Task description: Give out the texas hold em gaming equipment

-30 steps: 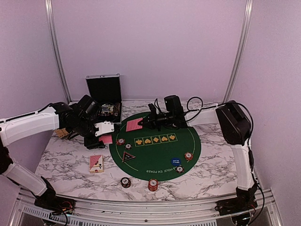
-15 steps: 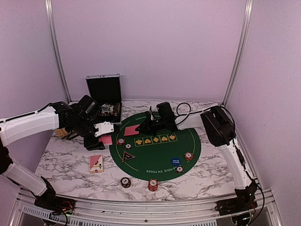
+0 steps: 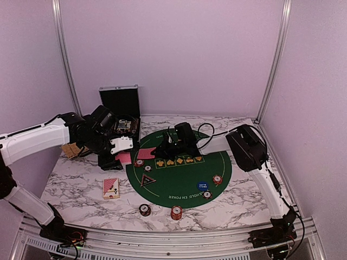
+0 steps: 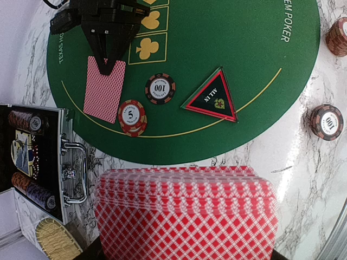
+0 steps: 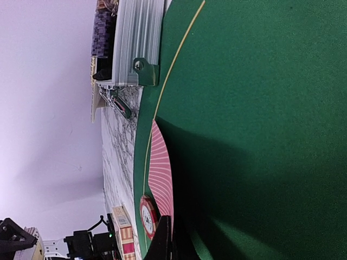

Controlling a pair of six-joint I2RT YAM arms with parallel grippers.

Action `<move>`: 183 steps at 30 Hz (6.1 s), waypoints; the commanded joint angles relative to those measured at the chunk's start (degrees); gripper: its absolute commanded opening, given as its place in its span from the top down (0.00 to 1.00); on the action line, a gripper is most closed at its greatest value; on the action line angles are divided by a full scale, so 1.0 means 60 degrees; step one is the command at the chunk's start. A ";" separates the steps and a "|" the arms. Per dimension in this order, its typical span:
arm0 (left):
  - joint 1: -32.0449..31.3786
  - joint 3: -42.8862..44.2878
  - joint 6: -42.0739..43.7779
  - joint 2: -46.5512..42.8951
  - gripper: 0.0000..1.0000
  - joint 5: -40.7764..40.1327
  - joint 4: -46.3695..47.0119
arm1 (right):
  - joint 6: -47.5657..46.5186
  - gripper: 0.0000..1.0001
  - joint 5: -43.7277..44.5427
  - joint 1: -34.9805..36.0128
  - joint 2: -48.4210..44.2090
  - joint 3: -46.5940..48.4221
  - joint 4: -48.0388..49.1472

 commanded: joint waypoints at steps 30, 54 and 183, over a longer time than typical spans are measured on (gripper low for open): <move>0.0047 0.0410 0.0024 0.0350 1.00 0.0364 -0.0431 | -0.2289 0.05 0.2810 0.0325 -0.3760 -0.2650 -0.1760; 0.0046 0.0805 -0.0074 0.0674 1.00 0.0252 -0.0424 | 0.0286 0.01 -0.1095 0.1302 -0.4054 -0.3843 0.2536; -0.0218 0.1186 -0.0036 0.0902 1.00 -0.0606 0.0104 | 0.3903 0.97 -0.1367 0.1017 -0.3541 -0.3966 0.5869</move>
